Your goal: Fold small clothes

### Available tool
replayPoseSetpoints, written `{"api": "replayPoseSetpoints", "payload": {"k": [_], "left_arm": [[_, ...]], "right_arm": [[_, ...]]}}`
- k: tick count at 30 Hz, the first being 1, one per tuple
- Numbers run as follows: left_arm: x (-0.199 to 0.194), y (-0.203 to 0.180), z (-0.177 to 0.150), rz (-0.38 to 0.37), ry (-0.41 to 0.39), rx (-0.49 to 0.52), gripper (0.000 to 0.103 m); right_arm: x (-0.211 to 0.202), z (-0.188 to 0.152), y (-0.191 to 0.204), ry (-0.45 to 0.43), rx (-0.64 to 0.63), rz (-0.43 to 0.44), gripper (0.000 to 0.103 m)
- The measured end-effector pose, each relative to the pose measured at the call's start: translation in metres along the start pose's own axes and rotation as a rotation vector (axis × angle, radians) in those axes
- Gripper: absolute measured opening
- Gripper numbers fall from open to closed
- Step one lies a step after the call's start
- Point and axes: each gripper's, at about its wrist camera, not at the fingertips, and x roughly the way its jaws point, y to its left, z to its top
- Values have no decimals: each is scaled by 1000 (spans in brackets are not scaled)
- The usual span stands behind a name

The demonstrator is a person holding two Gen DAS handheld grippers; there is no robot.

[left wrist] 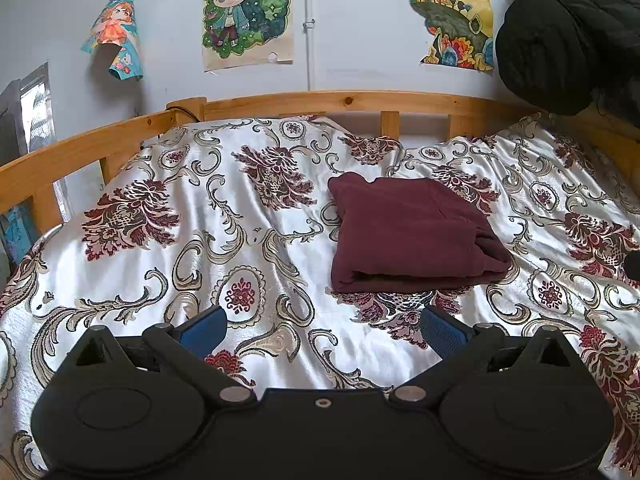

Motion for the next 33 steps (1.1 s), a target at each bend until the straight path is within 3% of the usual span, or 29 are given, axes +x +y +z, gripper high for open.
{"api": "replayPoseSetpoints", "payload": {"k": [8, 33], "left_arm": [[8, 3, -1, -15, 90, -28, 102], [6, 3, 2, 8, 83, 14, 102]], "right_arm": [[0, 0, 0, 1, 0, 0, 103], [0, -1, 2, 6, 4, -4, 103]]}}
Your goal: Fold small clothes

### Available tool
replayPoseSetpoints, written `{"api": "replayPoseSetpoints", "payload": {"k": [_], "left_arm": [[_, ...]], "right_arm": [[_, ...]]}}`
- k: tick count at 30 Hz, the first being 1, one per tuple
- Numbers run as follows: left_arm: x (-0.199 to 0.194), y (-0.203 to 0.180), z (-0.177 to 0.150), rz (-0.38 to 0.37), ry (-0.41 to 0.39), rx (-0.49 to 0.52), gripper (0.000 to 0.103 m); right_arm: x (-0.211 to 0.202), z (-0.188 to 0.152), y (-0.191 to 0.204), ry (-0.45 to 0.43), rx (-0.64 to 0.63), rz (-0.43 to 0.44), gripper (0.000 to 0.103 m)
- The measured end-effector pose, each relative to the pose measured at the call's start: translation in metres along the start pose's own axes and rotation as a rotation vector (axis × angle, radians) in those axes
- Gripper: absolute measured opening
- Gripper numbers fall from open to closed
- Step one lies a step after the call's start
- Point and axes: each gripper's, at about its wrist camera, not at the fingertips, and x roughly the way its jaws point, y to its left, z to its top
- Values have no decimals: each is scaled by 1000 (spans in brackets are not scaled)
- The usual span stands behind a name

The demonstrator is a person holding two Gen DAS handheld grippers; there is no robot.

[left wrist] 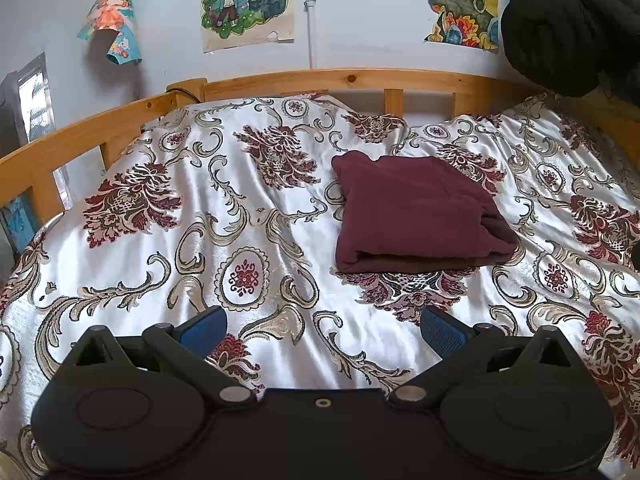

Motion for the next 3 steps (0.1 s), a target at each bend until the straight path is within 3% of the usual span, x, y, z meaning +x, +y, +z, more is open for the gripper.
{"api": "replayPoseSetpoints", "payload": {"k": [3], "left_arm": [[2, 2, 0, -2, 13, -9, 102]], "right_arm": [[2, -2, 0, 10, 7, 0, 103]]}}
